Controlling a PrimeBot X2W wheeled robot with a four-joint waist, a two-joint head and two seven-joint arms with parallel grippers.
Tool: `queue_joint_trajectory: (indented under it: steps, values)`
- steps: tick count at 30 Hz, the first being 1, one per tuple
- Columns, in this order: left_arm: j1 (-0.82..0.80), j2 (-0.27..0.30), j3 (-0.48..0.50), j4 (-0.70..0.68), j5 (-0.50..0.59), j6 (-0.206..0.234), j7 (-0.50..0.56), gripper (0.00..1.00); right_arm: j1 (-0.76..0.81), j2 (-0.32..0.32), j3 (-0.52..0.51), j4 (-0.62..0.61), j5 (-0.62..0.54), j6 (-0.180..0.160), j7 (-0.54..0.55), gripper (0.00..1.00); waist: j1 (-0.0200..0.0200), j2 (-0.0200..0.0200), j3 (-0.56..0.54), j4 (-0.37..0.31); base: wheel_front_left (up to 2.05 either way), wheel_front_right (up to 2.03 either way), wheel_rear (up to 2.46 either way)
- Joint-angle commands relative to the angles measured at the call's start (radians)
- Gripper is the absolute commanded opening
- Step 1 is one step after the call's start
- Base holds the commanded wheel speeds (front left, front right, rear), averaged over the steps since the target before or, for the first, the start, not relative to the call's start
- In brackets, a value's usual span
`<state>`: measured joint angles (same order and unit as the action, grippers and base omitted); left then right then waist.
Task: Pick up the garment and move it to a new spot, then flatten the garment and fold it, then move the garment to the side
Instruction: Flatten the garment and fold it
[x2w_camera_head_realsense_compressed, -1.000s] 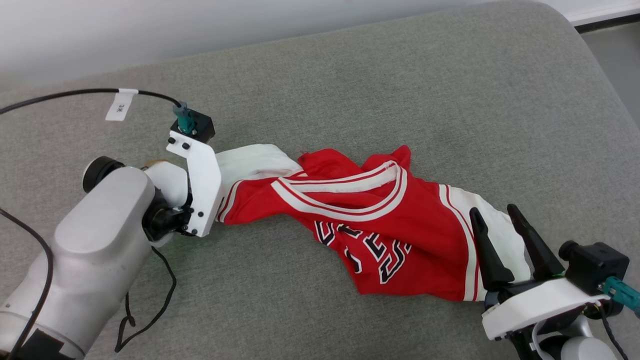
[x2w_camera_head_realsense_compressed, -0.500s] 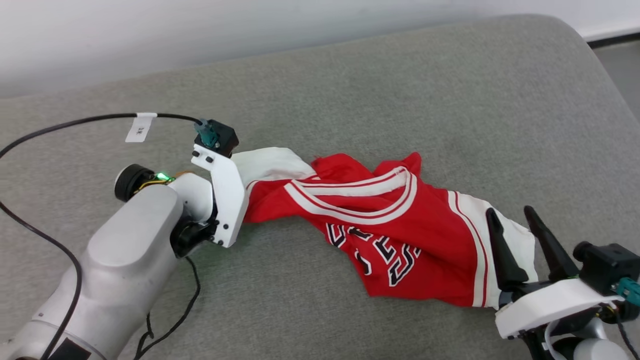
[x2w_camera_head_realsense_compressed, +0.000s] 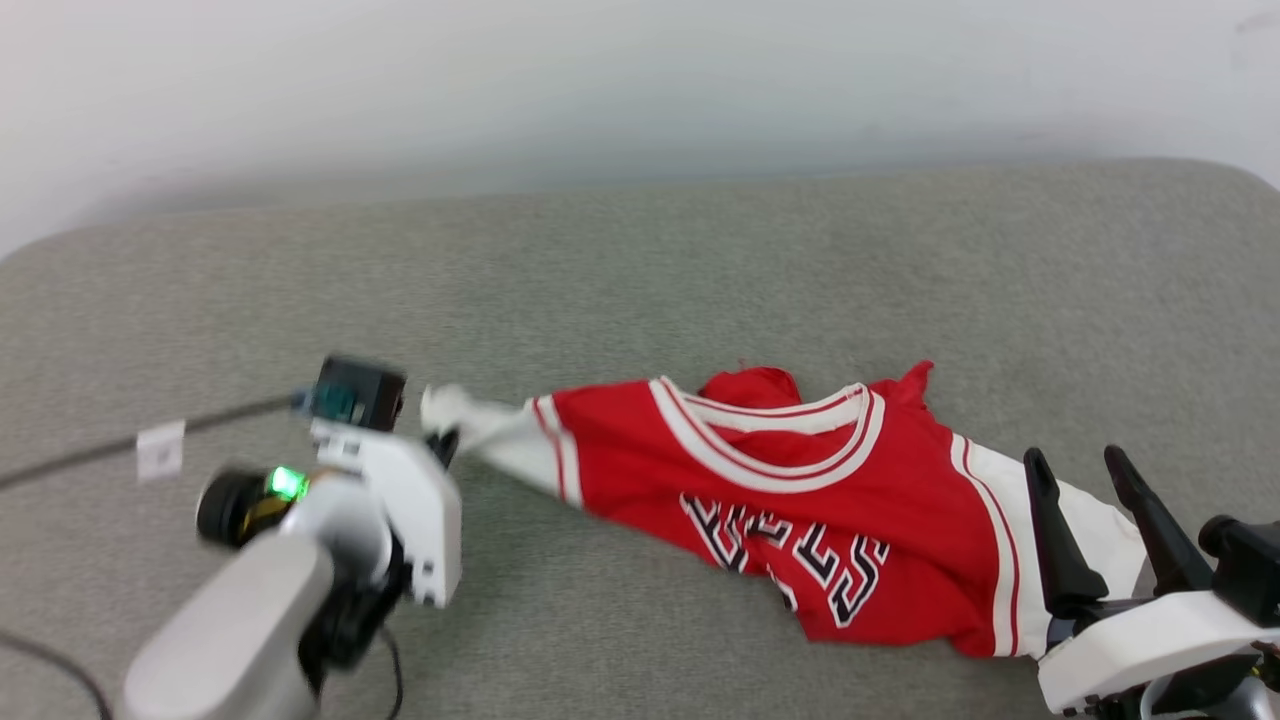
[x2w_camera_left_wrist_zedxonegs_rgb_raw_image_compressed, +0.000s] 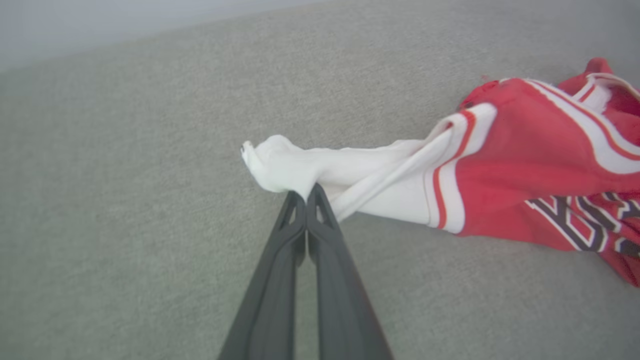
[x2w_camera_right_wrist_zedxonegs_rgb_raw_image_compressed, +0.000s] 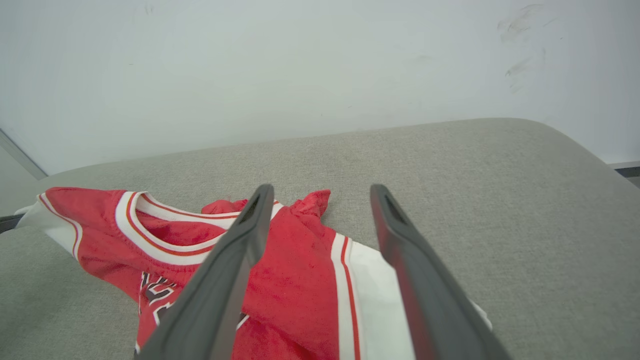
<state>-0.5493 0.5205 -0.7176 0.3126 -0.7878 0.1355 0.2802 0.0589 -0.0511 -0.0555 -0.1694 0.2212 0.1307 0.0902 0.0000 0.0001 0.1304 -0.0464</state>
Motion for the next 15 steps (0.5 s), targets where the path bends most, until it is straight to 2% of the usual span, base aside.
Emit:
queue_joint_trajectory:
  steps: [1, 7, 12, 13, 14, 15]
  values:
    - [0.076, 0.018, 0.011, -0.042, -0.018, 0.036, -0.012, 0.0, 0.018, 0.001, -0.004, -0.013, 0.001, 0.0, 0.007, 1.0, 0.0, -0.0001, -0.032, 0.039, 0.0, 0.0, 0.0]
    - [0.33, 0.03, 0.031, -0.143, -0.107, 0.14, -0.019, 0.0, 0.046, 0.001, -0.007, -0.041, -0.007, 0.0, 0.033, 1.0, 0.0, -0.0001, -0.053, 0.064, 0.0, 0.0, 0.0]
    - [0.439, 0.012, 0.03, -0.167, -0.141, 0.176, -0.039, 0.0, 0.056, 0.001, -0.004, -0.05, -0.008, 0.0, 0.045, 1.0, 0.0, -0.0001, -0.071, 0.066, 0.0, 0.0, 0.0]
    - [0.458, 0.007, 0.031, -0.168, -0.146, 0.183, -0.049, 0.2, 0.062, 0.001, -0.004, -0.053, -0.007, 0.0, 0.049, 1.0, 0.0, -0.0001, -0.076, 0.066, 0.0, 0.0, 0.0]
    - [0.47, 0.002, 0.031, -0.171, -0.146, 0.186, -0.059, 0.71, 0.068, 0.001, -0.004, -0.055, -0.007, 0.0, 0.05, 1.0, 0.0, -0.0001, -0.081, 0.066, 0.0, 0.0, 0.0]
    - [0.474, -0.006, 0.035, -0.175, -0.143, 0.189, -0.076, 1.0, 0.072, 0.001, -0.006, -0.058, -0.006, 0.0, 0.054, 1.0, 0.0, -0.0001, -0.085, 0.068, 0.0, 0.0, 0.0]
